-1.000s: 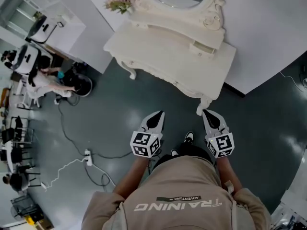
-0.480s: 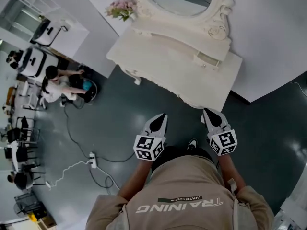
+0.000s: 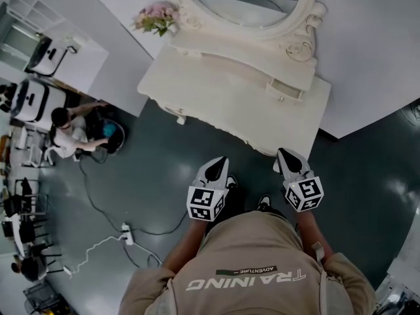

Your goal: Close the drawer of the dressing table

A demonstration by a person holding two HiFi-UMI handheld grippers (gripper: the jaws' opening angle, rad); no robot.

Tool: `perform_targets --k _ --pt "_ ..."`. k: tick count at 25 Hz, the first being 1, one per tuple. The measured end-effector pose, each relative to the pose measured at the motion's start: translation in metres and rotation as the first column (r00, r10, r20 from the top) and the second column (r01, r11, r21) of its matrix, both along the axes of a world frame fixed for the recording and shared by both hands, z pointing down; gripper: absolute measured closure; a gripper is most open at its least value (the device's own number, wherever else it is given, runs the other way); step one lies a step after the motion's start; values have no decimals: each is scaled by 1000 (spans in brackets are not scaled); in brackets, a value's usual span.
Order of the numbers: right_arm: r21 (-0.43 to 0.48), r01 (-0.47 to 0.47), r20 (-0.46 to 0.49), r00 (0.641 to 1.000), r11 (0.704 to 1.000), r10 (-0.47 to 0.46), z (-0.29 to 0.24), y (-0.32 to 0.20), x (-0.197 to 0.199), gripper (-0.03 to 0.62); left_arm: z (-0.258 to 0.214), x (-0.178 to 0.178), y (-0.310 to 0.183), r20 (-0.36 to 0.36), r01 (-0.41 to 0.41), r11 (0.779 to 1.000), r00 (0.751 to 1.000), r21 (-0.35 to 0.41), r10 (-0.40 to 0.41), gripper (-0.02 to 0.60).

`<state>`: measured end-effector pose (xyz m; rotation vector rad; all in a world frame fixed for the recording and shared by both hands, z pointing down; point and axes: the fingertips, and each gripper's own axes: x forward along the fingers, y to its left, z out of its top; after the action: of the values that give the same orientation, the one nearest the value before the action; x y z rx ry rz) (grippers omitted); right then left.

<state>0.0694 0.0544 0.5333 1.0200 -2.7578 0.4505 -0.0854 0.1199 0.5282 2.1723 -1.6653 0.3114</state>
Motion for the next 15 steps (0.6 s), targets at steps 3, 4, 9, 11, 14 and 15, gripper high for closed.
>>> perform_targets --k 3,4,9,11,14,15 --pt "56 -30 -39 999 998 32 -15 -12 -18 592 -10 -15 -26 50 -83 996 995 32 81 563" --pt "84 -36 -50 998 996 41 -22 -18 -24 592 -15 -19 -36 53 -105 993 993 49 103 563" --pt "156 -108 -38 993 982 115 -50 -45 -48 592 -31 -41 -76 28 -171 980 985 99 169 563" --pt "164 -139 -30 989 977 146 -56 -51 -53 592 -37 -48 -85 9 -188 976 982 111 188 563" --pt "174 -179 -31 982 968 187 -62 -56 -60 592 -40 -60 -94 17 -219 967 976 128 219 563" --pt "175 -191 -35 979 966 200 -63 -56 -62 592 -39 -63 -97 39 -230 964 973 134 227 563"
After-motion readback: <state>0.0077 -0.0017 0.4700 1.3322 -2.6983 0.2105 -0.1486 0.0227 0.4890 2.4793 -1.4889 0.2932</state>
